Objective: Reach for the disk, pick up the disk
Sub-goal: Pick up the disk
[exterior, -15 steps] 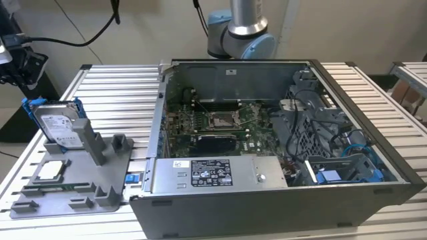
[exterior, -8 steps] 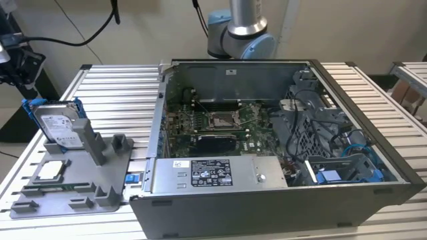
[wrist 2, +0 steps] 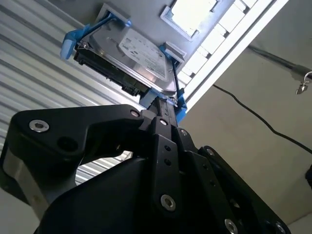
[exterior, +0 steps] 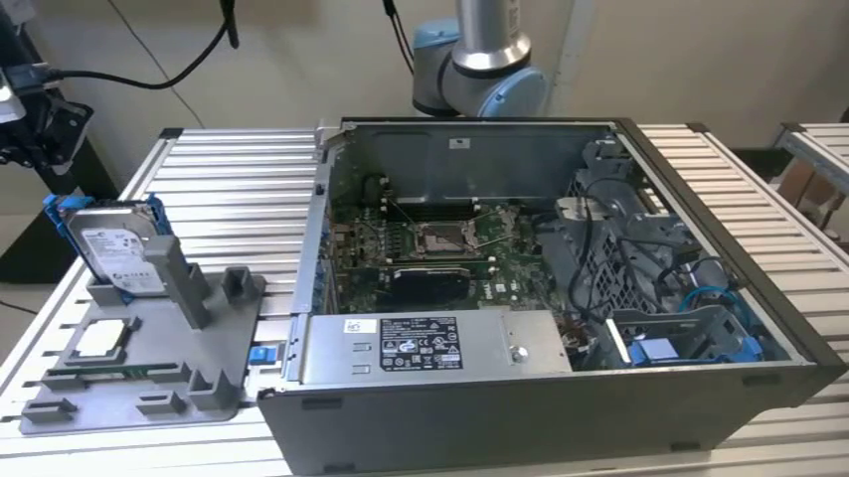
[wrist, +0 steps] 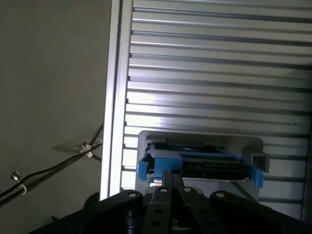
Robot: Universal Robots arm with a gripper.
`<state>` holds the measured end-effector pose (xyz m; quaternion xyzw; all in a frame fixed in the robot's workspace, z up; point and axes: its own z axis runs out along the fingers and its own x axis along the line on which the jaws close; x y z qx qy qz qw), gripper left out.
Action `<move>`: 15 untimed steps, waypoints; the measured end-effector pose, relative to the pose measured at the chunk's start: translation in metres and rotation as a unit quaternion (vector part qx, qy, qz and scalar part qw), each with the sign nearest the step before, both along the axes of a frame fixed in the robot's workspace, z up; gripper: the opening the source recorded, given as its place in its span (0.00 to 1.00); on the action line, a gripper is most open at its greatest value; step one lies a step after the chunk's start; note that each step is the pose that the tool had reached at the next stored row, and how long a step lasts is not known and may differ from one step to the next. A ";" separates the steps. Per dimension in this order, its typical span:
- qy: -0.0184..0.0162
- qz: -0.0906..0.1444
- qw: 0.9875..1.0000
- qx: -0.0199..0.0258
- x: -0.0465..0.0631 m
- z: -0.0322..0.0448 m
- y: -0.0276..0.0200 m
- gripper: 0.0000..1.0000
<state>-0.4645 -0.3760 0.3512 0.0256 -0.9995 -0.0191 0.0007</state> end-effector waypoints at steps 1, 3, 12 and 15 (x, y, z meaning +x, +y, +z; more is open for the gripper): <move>0.000 0.000 1.000 0.000 0.000 0.0000 0.0000 0.00; 0.000 0.000 1.000 0.000 0.000 0.0000 0.0000 0.00; 0.000 0.045 0.999 0.000 0.000 0.0000 0.0000 0.00; 0.000 0.066 0.998 0.000 0.000 0.0000 0.0000 0.00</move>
